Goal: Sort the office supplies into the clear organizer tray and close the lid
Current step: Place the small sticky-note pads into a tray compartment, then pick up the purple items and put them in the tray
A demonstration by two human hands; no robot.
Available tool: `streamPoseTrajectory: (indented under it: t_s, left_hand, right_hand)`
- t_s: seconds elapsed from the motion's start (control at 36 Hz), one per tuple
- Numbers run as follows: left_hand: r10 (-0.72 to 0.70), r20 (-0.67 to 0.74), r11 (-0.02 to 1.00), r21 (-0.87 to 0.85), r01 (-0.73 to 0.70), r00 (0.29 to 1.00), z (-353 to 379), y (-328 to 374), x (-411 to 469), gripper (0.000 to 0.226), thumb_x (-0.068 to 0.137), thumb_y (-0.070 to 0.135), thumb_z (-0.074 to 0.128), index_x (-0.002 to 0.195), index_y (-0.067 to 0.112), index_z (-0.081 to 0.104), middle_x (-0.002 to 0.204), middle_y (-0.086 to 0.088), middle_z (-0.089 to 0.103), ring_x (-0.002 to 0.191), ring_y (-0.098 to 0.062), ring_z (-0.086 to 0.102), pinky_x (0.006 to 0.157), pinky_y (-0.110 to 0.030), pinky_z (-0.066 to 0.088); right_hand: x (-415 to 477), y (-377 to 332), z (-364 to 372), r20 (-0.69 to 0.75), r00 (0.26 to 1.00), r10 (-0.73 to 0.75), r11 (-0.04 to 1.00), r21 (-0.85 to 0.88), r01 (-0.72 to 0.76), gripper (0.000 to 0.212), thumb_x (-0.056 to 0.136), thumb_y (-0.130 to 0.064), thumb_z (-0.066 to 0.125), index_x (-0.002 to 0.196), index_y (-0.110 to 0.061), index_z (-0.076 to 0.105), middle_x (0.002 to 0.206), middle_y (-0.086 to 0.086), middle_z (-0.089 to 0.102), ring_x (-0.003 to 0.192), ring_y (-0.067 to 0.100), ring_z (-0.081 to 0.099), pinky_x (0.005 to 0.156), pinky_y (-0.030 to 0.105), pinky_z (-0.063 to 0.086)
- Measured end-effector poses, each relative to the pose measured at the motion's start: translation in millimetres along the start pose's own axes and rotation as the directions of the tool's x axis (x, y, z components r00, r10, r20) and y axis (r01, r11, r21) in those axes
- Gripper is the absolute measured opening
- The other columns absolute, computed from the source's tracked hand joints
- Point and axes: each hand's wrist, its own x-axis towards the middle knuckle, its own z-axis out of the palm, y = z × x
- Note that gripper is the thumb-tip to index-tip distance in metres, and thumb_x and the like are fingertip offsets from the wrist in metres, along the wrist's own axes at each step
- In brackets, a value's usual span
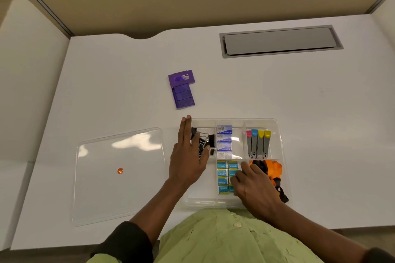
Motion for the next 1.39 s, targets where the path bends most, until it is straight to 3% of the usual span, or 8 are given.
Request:
streamPoseTrajectory:
  t_s: [0.19,0.33,0.47,0.61,0.83,1.08,1.28,1.39]
  left_hand:
    - [0.002,0.008,1.0,0.019,-0.002,1.0,1.1,-0.2,0.7,0.067,0.104,0.054,0.053,0.162,0.021,0.04,0.177,0.011,-0.013,0.159,0.001,-0.012,0.114,-0.05,0.051]
    - [-0.011,0.036,0.999,0.033,0.009,0.999,-2.9,2.2,3.3,0.067,0.105,0.057,0.05,0.161,0.022,0.04,0.178,0.009,-0.011,0.165,-0.011,-0.002,0.122,-0.052,0.04]
    - [0.028,-0.167,1.0,0.003,-0.028,0.985,-16.5,6.0,17.9,0.042,0.103,0.051,0.06,0.122,0.017,0.072,0.169,-0.008,0.037,0.16,-0.027,0.027,0.122,-0.047,0.033]
    - [0.023,-0.281,0.999,0.051,-0.01,0.959,-44.2,-3.6,66.1,0.038,0.099,0.05,0.061,0.108,0.015,0.072,0.136,-0.007,0.063,0.134,-0.027,0.054,0.103,-0.044,0.043]
    - [-0.395,-0.104,0.913,0.064,0.402,0.913,-56.4,-22.5,154.2,0.082,0.088,0.072,0.066,0.132,0.003,0.054,0.131,-0.017,0.059,0.124,-0.034,0.056,0.098,-0.047,0.051]
    - [-0.533,-0.063,0.844,0.034,0.536,0.843,-40.1,-8.9,190.1,0.109,0.072,0.075,0.081,0.145,0.005,0.041,0.143,-0.016,0.049,0.135,-0.033,0.048,0.098,-0.046,0.052]
    - [-0.538,-0.083,0.833,0.102,0.544,0.839,-32.8,-10.9,193.2,0.085,0.079,0.05,0.085,0.139,0.006,0.044,0.143,-0.015,0.045,0.133,-0.033,0.047,0.093,-0.045,0.054]
    - [-0.531,-0.043,0.843,0.082,0.532,0.846,-38.1,-19.2,192.9,0.089,0.075,0.044,0.089,0.138,0.002,0.044,0.143,-0.017,0.045,0.132,-0.037,0.048,0.098,-0.048,0.053]
  right_hand:
    - [1.8,-1.1,-2.8,0.004,1.0,0.005,1.0,0.012,-0.005,0.055,0.066,-0.042,0.09,0.104,-0.009,0.065,0.1,0.014,0.071,0.098,0.031,0.062,0.08,0.049,0.056]
    - [13.2,8.5,-35.7,-0.15,0.987,0.051,0.987,0.16,-0.026,0.039,0.067,-0.047,0.088,0.087,-0.019,0.07,0.076,0.0,0.07,0.068,0.015,0.059,0.058,0.031,0.052]
    - [54.6,43.8,-72.2,-0.3,0.927,0.225,0.913,0.397,-0.093,0.012,0.087,-0.034,0.072,0.084,-0.023,0.069,0.078,-0.007,0.065,0.074,0.013,0.056,0.056,0.029,0.048]
    - [120.6,84.5,-93.3,-0.393,0.872,0.29,0.87,0.488,-0.07,0.008,0.092,-0.031,0.065,0.096,-0.026,0.068,0.088,-0.009,0.065,0.087,0.012,0.056,0.064,0.032,0.049]
    - [247.2,113.0,-99.7,-0.223,0.967,0.125,0.934,0.356,-0.038,0.075,0.086,-0.022,0.074,0.151,-0.017,0.036,0.156,0.009,0.037,0.141,0.029,0.035,0.102,0.048,0.047]
    - [336.4,108.1,-99.2,-0.041,0.996,-0.079,0.983,0.161,0.084,0.116,0.08,-0.046,0.077,0.158,-0.015,-0.002,0.166,0.014,0.0,0.149,0.041,0.012,0.115,0.052,0.03]
    - [337.5,107.7,-85.7,-0.017,0.991,-0.13,0.989,0.07,0.131,0.078,0.095,-0.023,0.057,0.157,-0.014,0.011,0.167,0.009,0.002,0.151,0.041,0.009,0.116,0.051,0.028]
    - [320.9,119.2,-70.9,-0.173,0.985,0.011,0.982,0.185,0.022,0.057,0.092,-0.025,0.064,0.14,-0.005,0.041,0.15,0.02,0.038,0.134,0.044,0.037,0.102,0.051,0.045]
